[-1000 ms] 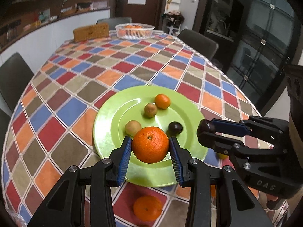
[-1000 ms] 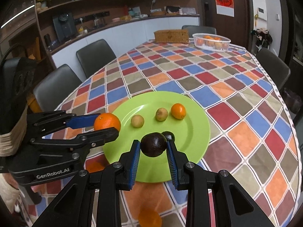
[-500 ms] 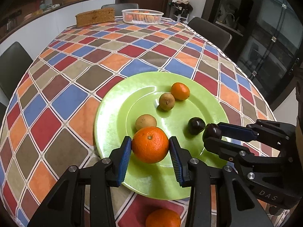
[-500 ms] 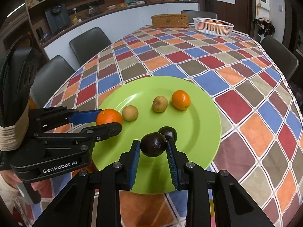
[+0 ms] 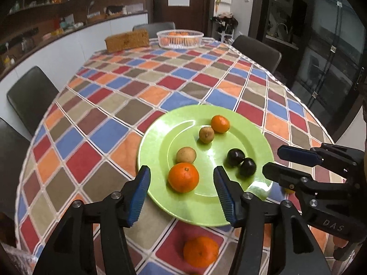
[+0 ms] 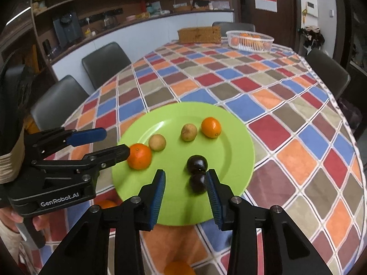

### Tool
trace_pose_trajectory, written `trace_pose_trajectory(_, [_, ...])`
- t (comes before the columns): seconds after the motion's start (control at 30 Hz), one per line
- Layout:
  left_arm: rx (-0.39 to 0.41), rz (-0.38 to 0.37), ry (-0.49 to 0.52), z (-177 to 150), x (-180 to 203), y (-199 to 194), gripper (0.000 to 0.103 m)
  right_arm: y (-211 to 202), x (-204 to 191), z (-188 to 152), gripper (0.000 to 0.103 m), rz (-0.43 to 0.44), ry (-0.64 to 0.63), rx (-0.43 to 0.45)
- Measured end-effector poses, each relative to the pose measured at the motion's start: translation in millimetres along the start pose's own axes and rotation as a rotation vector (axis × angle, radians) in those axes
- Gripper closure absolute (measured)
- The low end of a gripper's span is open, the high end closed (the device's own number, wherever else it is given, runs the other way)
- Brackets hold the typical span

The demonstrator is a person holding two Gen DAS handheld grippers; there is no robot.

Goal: Organize fruits
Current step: 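Withdraw both open tools from the plate toward the remaining fruits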

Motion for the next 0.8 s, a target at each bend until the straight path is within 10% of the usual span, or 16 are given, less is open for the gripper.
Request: trace_pose_trajectory(0.8, [0.121,0.100,-0.016,-18,14,-119,0.033,-104,-36,-9,0.053,-0.009,-0.038,0.151])
Point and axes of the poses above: each gripper's, at about its wrist camera, not at the fingertips, and y roughly the way its jaws point, x to its right, z to its top, the point moved 7 cm from there along y, roughly the way its jaws point, and after that the axes turned 12 degrees about x, right-handed, at the moved point
